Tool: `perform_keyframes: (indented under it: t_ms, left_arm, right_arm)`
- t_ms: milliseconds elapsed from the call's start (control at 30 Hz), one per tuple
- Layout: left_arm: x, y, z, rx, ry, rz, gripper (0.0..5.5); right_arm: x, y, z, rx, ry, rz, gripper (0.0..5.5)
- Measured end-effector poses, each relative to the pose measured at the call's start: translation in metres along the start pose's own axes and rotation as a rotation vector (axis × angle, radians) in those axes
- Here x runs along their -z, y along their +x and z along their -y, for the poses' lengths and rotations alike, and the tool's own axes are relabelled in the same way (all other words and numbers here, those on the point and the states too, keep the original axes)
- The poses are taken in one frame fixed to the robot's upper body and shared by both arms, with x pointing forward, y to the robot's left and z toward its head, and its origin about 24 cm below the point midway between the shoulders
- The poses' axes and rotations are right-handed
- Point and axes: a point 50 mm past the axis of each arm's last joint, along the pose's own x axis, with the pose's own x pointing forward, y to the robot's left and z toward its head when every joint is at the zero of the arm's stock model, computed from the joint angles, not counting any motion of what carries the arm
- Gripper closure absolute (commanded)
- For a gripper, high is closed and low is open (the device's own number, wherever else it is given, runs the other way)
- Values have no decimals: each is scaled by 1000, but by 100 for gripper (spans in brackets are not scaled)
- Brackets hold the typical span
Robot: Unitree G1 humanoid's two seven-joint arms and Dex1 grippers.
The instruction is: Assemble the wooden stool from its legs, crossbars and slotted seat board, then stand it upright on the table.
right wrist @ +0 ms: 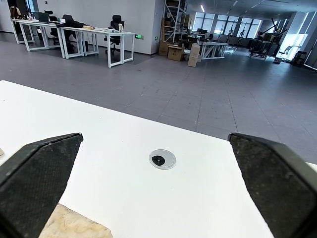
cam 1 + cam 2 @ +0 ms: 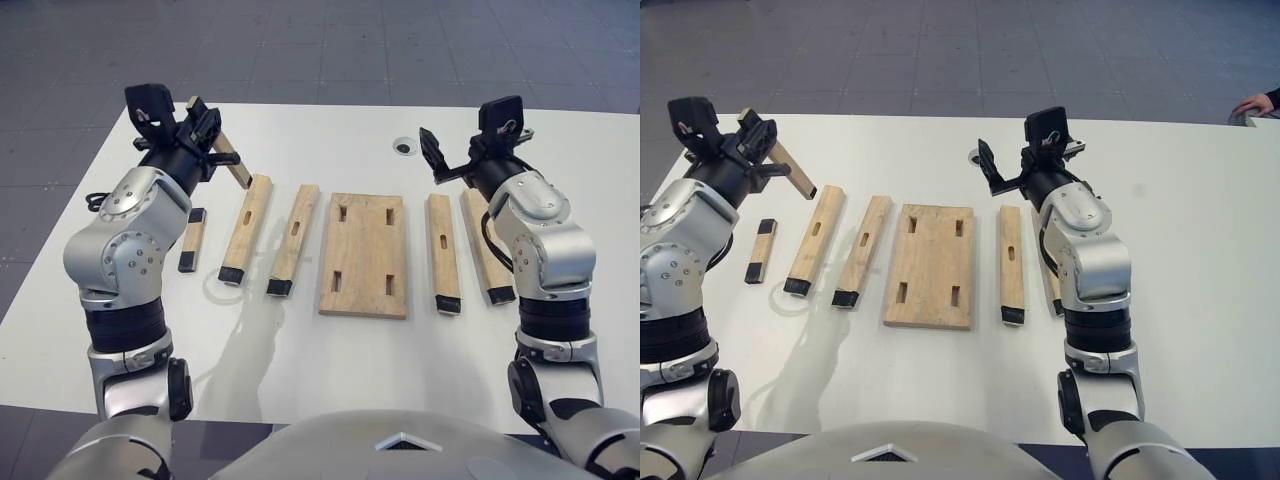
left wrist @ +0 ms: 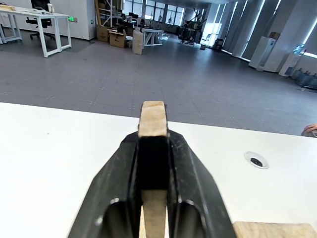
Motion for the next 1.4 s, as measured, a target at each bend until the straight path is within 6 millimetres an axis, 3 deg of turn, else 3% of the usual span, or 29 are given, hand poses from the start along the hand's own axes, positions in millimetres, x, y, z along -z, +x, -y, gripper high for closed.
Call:
perform_keyframes:
  t_ms: [167,367,1400]
  left_arm:
    - [34,2,-13,-26,63,-100,506]
    - [51,2,-14,-7,80,-107,506]
    - [58,0,-8,-11,50,-100,506]
  right_arm:
    - [5,-2,2,19,10,-11,6]
    - [5,-2,1,16,14,-9,6]
    - [8,-2,0,13,8,-18,6]
